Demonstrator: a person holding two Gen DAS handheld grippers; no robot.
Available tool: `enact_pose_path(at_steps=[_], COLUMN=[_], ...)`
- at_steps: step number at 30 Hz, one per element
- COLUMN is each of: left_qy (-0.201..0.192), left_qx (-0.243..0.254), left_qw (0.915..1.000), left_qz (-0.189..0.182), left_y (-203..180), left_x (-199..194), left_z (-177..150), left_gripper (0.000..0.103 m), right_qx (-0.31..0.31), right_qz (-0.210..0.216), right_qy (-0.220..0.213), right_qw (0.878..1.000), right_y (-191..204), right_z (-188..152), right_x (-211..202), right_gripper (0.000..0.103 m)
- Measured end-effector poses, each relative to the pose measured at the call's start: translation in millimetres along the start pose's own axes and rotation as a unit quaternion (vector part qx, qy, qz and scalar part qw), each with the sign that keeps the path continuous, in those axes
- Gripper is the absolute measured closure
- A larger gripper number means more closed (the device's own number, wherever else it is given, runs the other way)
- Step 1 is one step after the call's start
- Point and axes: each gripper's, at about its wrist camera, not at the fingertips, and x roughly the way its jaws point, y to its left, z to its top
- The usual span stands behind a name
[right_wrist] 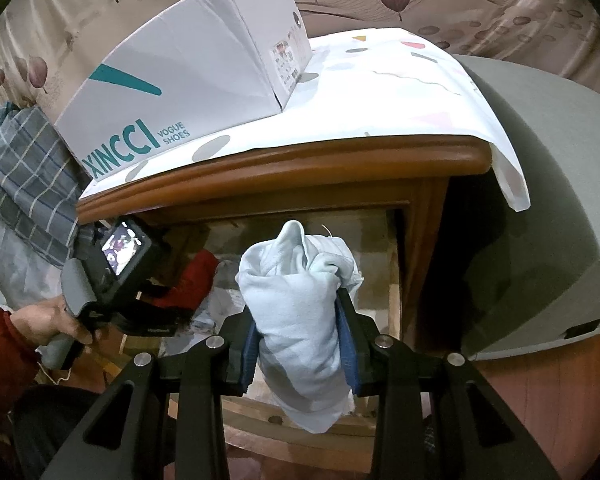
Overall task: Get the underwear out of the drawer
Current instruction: 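Lift the red sock out of the drawer with the left gripper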
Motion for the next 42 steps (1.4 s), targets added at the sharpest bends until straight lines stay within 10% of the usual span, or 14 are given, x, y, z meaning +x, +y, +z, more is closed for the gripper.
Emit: enact_pose_path(at_steps=[20, 42], left_qy=[-0.012, -0.116], left_qx=[-0.017, -0.061], left_qw=[0.9997, 0.9914], left_qz=[-0.012, 0.001], left_y=[-16, -4], left_x=[-30, -122], left_z=[-34, -72], left_gripper=[0.067, 0.067], right_qx=[-0.008, -0.018], right_qz=[-0.014, -0.033], right_qy=[0.010, 0.022], right_qw=[1.000, 0.999], right_y=[1, 1], right_z=[-2, -3], right_x=[7, 15], right_gripper=[0.071, 0.071])
